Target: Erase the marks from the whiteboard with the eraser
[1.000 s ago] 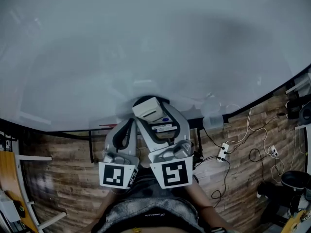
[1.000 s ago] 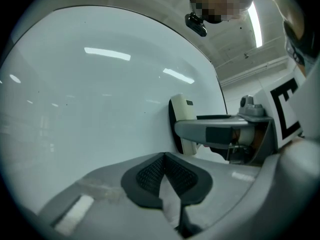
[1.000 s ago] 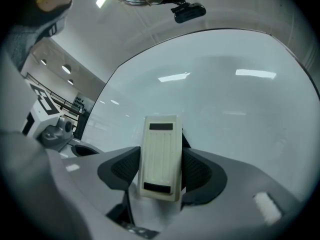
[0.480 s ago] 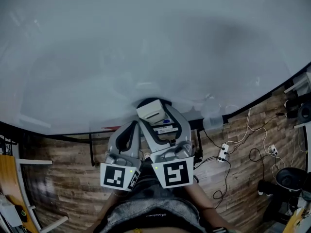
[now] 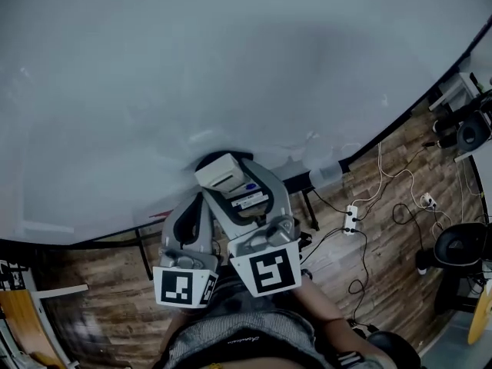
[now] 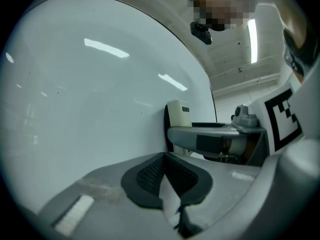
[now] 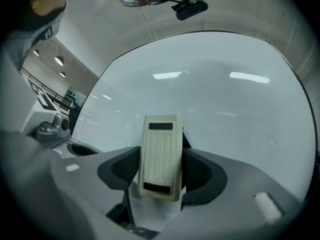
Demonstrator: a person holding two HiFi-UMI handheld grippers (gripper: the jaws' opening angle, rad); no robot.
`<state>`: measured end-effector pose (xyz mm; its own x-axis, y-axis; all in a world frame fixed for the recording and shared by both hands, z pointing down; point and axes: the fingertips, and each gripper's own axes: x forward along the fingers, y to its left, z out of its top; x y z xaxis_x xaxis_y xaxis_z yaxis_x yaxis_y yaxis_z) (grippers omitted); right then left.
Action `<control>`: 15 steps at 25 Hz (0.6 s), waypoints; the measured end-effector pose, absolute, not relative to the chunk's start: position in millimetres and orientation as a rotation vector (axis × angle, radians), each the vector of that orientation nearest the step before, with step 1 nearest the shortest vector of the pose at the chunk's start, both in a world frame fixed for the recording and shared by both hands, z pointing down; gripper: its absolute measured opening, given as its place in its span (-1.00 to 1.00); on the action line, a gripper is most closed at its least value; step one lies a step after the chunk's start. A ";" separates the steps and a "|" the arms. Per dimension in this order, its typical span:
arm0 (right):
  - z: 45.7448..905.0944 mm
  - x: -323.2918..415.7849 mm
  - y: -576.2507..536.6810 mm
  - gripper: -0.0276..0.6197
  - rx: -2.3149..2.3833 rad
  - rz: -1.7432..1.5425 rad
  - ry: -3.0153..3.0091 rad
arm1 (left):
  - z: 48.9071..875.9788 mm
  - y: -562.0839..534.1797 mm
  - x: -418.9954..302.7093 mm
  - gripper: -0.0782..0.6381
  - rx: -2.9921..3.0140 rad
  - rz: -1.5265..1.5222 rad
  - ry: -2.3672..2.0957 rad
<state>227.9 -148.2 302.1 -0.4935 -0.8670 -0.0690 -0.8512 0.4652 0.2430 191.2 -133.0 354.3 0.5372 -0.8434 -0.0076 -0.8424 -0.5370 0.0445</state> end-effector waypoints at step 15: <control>302.5 283.3 -152.6 -0.10 1.479 -0.372 -2.649 | 359.2 -143.7 249.0 -0.77 2.722 0.043 -1.516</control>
